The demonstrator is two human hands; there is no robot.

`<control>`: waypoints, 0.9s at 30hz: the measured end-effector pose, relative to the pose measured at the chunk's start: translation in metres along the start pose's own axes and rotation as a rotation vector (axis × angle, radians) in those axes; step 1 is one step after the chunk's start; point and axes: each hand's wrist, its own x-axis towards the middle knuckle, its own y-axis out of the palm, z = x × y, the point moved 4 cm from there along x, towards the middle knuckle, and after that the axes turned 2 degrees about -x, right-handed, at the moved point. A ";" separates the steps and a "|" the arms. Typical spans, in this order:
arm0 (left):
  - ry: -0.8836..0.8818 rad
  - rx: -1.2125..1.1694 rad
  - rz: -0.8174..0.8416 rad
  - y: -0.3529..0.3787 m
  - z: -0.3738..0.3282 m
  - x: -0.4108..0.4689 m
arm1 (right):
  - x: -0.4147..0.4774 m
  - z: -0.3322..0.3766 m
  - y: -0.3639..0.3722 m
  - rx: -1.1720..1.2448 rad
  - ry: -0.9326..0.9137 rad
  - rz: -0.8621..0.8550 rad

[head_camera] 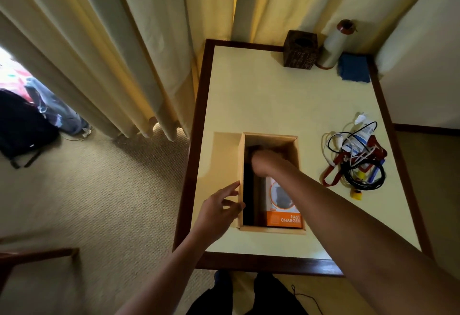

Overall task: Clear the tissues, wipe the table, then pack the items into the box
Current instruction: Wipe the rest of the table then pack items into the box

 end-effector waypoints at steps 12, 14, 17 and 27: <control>-0.021 -0.052 -0.019 0.000 -0.002 -0.002 | -0.018 -0.062 -0.018 0.622 0.021 -0.050; -0.017 -0.057 -0.015 -0.001 -0.003 -0.002 | -0.027 -0.070 -0.017 0.735 0.007 -0.134; -0.021 -0.075 0.001 -0.001 -0.004 -0.002 | -0.044 -0.079 -0.016 0.995 -0.061 -0.205; -0.054 -0.132 -0.004 -0.001 -0.007 -0.002 | -0.093 -0.078 -0.004 2.048 -0.270 0.083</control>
